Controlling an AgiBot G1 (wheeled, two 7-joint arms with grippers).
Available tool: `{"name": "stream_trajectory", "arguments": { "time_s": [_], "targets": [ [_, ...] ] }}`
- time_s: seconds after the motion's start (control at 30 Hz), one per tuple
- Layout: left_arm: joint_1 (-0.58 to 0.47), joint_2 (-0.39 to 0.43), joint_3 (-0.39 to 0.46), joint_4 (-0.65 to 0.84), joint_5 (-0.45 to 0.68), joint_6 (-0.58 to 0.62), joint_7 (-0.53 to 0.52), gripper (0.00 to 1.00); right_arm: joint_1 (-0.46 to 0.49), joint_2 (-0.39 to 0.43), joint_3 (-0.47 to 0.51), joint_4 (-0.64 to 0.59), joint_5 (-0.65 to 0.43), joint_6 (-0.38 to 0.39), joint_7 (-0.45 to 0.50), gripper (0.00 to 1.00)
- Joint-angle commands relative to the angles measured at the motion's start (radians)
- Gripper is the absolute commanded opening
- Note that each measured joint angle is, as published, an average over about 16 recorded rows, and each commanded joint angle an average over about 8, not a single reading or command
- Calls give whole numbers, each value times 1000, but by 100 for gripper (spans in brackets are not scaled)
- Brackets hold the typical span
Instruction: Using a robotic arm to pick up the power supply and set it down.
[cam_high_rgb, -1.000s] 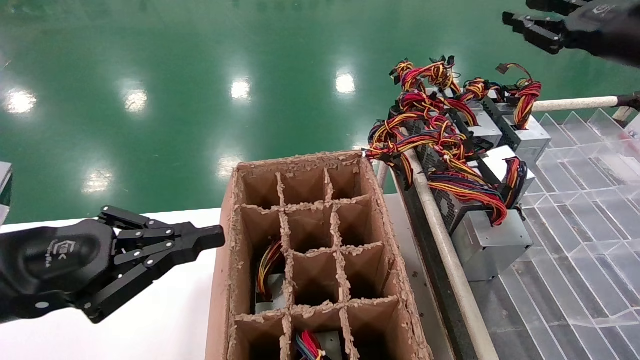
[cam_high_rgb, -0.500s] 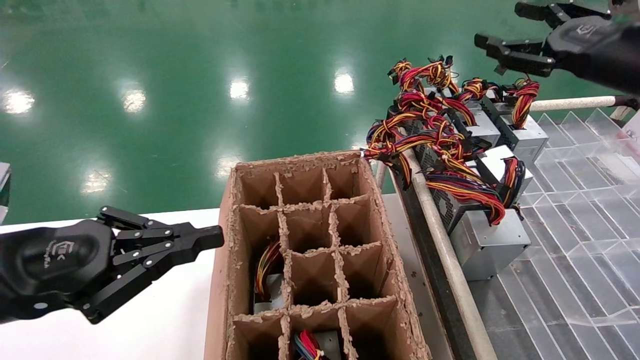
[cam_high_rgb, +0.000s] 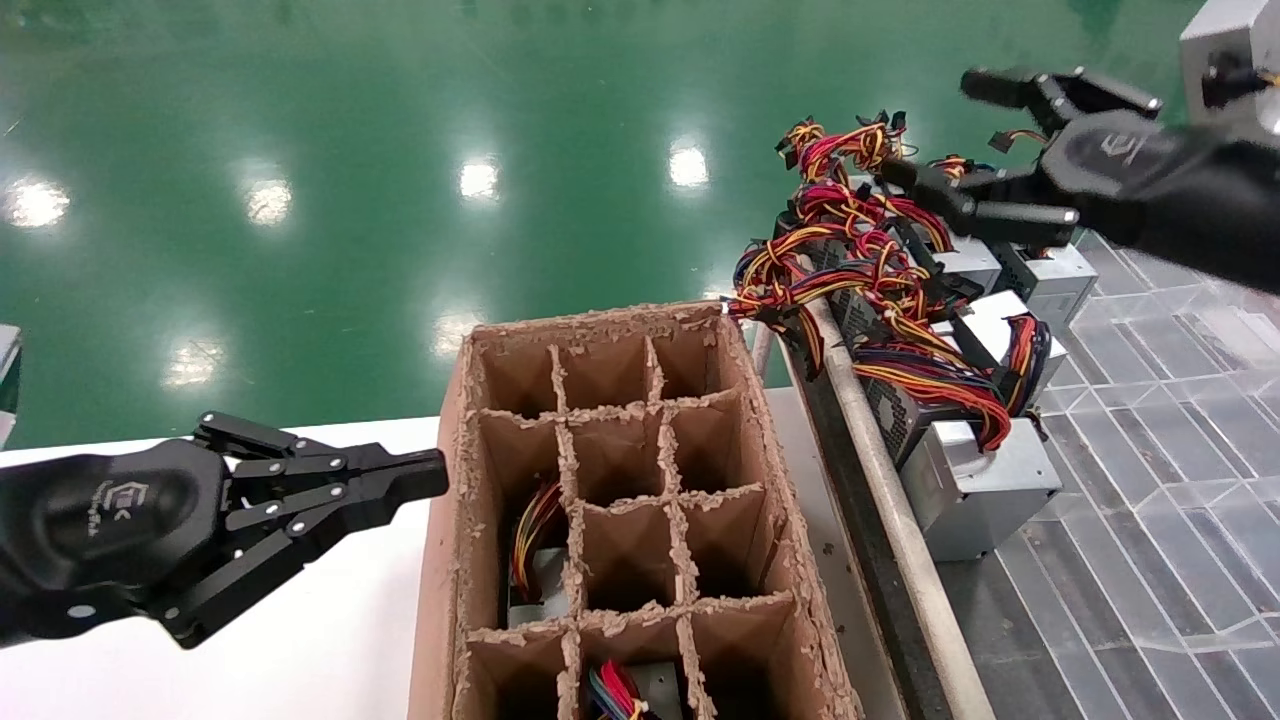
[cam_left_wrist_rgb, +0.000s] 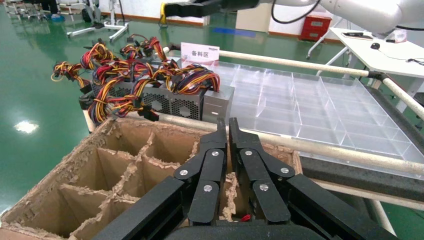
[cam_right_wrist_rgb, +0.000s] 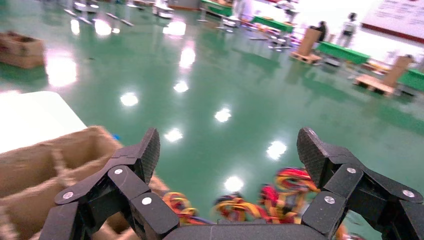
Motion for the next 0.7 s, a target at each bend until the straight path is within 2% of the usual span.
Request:
{"name": "stream_trajectory", "arguments": {
  "time_s": [0.03, 0.7],
  "targets": [
    [0, 0, 0, 0, 0, 0, 0, 100, -31, 10, 1, 42, 22, -15, 18, 100],
    [0, 0, 0, 0, 0, 0, 0, 100, -340, 108, 15, 461, 241, -164, 192, 100]
  ]
}}
